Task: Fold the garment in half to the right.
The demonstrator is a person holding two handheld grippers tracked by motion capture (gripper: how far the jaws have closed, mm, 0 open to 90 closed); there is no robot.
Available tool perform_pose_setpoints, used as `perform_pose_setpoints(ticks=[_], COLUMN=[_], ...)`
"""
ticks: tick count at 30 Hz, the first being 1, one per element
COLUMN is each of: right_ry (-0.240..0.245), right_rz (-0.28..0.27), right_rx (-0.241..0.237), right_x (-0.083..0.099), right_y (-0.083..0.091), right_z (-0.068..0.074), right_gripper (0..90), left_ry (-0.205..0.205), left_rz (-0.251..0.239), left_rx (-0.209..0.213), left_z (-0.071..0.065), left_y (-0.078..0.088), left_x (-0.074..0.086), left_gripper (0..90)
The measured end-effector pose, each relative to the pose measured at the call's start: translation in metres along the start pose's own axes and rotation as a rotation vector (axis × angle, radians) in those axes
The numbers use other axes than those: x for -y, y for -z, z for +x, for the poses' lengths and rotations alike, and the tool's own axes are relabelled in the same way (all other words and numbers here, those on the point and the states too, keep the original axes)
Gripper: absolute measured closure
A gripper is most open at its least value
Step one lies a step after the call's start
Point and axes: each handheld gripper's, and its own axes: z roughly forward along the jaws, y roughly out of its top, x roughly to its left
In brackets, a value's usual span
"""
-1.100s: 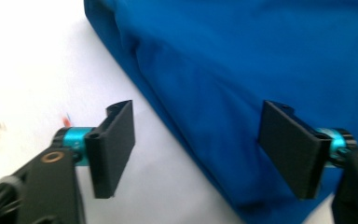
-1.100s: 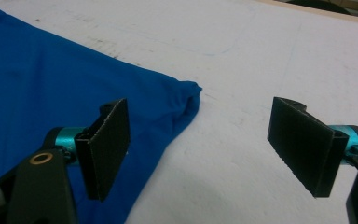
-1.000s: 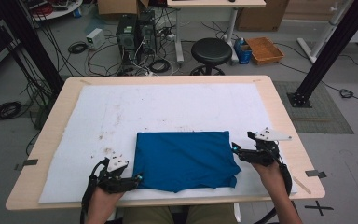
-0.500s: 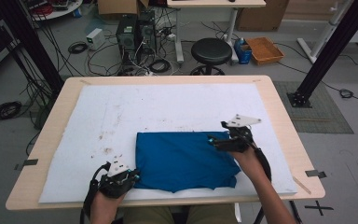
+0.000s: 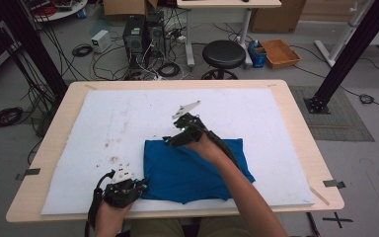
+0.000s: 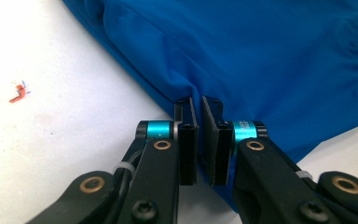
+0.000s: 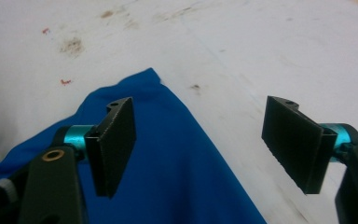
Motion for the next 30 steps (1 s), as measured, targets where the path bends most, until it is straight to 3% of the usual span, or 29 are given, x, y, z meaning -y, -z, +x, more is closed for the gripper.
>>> perform_pose_setpoints(ticks=[4,6,10,13,15,16,17,18,21,25,30], right_ry=[0.020,0.026,0.054,0.067,0.076,0.108,0.108,0.165,0.165,0.124,0.070], right_rz=[0.071,0.085,0.171,0.186,0.173,0.177,0.177,0.181,0.171,0.095,-0.016], right_rx=[-0.012,-0.017,-0.021,-0.032,-0.049,-0.054,-0.054,-0.029,-0.022,-0.029,-0.037], right_x=[-0.016,-0.018,-0.020,-0.018,-0.019,-0.019,-0.019,-0.020,-0.021,-0.022,-0.019], right_y=[-0.038,-0.045,-0.075,-0.082,-0.083,-0.083,-0.083,-0.083,-0.080,-0.063,-0.025], right_z=[0.011,0.012,0.017,0.018,0.018,0.022,0.022,0.027,0.027,0.020,0.007], right_gripper=[39.9,43.4,58.0,63.4,74.5,86.8,86.8,87.9,88.3,88.4,88.4], left_ry=[0.010,0.018,0.030,0.033,0.040,0.043,0.044,0.051,0.066,0.068,0.064], left_rz=[0.004,0.001,0.003,0.006,0.005,0.005,0.010,0.008,-0.011,-0.095,-0.176], left_rx=[0.007,0.009,0.018,0.024,0.028,0.029,0.032,0.038,0.056,0.122,0.230], left_z=[0.001,0.002,0.003,0.004,0.004,0.004,0.005,0.006,0.006,0.004,-0.005], left_y=[0.000,0.000,0.000,0.000,0.000,0.000,0.000,0.000,0.002,0.011,0.010], left_x=[0.000,0.000,0.000,-0.001,-0.001,-0.001,-0.001,-0.002,-0.003,-0.012,-0.027], left_gripper=[84.7,84.7,84.8,84.8,84.8,85.0,85.0,85.3,85.6,85.6,85.6])
